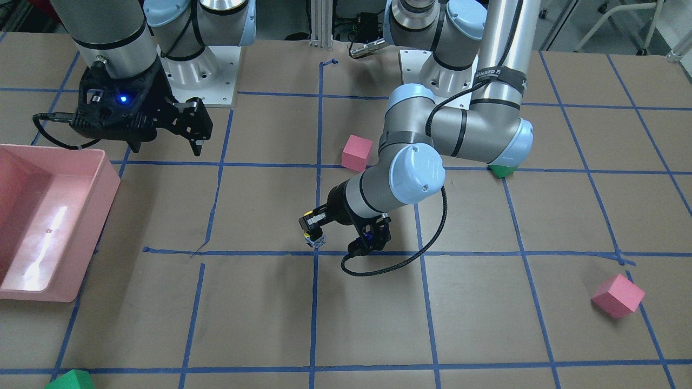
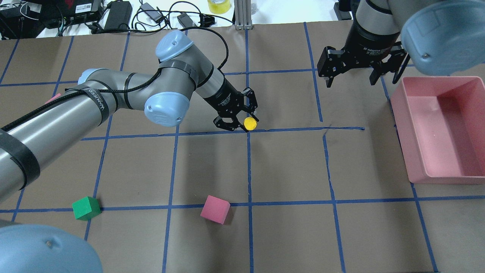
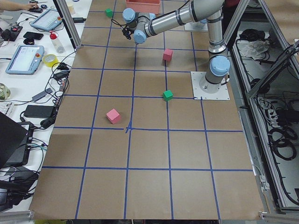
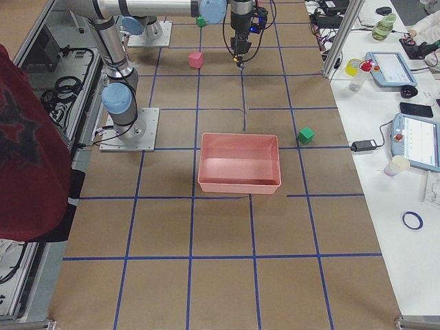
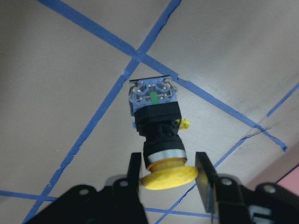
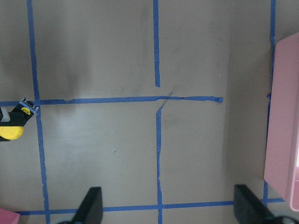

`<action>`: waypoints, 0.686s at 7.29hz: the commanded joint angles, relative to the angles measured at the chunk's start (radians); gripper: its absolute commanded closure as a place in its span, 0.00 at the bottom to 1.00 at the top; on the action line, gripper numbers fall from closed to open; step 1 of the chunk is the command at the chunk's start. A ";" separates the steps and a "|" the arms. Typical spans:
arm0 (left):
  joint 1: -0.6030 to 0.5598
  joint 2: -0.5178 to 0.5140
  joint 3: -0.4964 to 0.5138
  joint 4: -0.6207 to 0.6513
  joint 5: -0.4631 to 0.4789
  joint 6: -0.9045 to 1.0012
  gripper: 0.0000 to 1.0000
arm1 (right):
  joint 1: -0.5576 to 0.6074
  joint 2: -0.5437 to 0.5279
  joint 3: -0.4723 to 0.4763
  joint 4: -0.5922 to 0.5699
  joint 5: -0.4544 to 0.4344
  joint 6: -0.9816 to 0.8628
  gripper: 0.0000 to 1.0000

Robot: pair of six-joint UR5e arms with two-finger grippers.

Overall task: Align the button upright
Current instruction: 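Set the button upright, yellow cap up, and open the left gripper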

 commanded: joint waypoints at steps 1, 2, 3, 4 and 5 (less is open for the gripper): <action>0.016 -0.062 0.024 -0.074 -0.085 0.033 1.00 | 0.000 0.000 0.000 0.001 0.003 0.001 0.00; 0.016 -0.091 0.056 -0.138 -0.090 0.033 1.00 | 0.000 0.000 0.000 0.001 0.004 0.001 0.00; 0.016 -0.094 0.075 -0.177 -0.079 0.035 1.00 | 0.000 0.000 0.000 0.001 0.004 0.001 0.00; 0.016 -0.091 0.076 -0.178 -0.068 0.035 0.82 | 0.000 0.000 0.000 -0.001 0.004 0.001 0.00; 0.016 -0.085 0.076 -0.178 -0.035 0.033 0.01 | 0.000 0.000 0.000 0.001 0.004 0.001 0.00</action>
